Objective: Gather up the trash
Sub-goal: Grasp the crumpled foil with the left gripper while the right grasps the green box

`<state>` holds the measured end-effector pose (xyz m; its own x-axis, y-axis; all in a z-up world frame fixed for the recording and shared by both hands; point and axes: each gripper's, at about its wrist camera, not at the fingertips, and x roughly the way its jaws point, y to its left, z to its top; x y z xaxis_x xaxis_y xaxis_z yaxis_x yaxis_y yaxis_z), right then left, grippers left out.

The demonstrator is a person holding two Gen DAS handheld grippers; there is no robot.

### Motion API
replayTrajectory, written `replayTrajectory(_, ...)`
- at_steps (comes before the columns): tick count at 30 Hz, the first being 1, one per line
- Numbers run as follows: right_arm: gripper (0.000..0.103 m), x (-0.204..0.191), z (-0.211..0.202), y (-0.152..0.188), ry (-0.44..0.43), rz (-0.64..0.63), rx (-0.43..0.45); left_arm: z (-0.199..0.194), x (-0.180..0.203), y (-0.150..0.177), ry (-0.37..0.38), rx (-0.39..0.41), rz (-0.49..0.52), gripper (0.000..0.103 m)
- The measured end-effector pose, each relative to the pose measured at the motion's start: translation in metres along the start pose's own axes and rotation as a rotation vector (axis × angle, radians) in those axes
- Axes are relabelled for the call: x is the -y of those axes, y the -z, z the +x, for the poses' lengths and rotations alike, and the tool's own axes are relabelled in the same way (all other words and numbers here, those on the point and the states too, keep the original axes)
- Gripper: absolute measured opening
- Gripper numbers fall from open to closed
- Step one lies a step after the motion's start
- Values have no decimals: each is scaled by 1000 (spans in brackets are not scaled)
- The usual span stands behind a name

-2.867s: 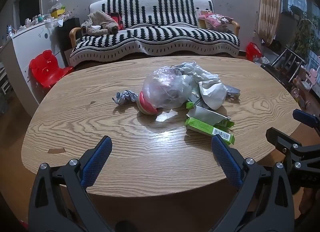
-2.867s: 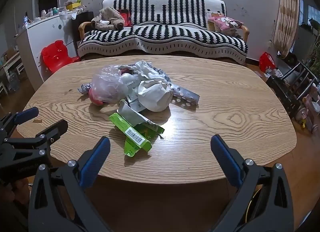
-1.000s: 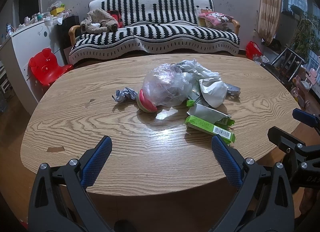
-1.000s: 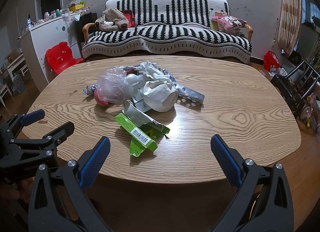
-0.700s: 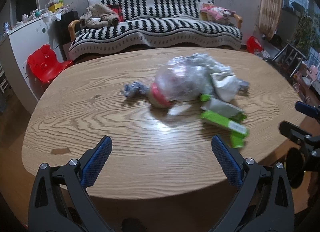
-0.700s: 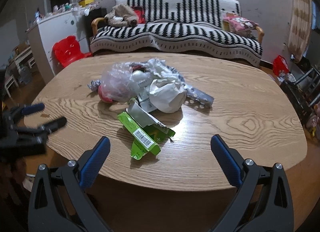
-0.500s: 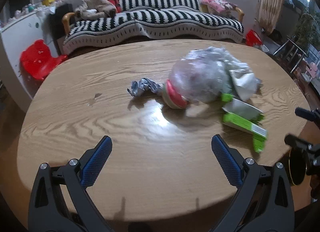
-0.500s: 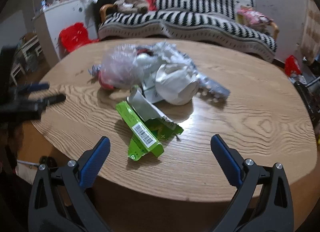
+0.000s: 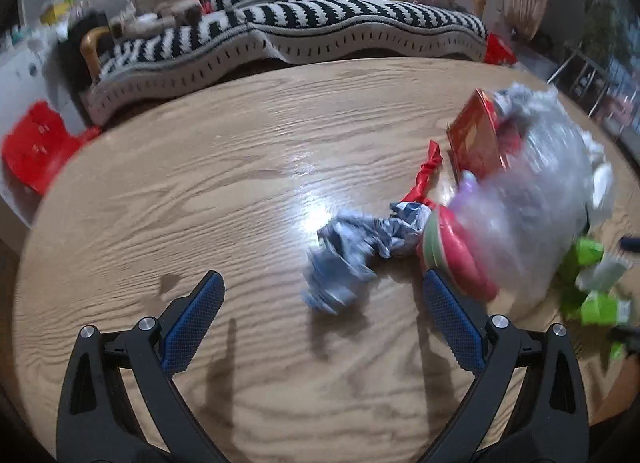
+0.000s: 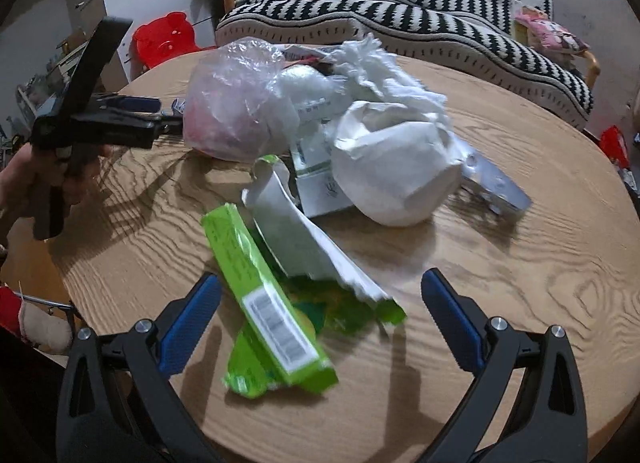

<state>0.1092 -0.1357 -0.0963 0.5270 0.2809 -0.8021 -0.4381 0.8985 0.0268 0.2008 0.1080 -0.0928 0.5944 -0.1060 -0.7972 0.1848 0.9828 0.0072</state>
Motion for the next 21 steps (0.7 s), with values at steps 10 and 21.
replayTrajectory(10,48,-20,10,-3,-45,-76,-20,11,6,-1,-9,5,27,34)
replayTrajectory(21,46,2,-77,-6,-31,45,139,-41,-14,4,-179,44,-143,18)
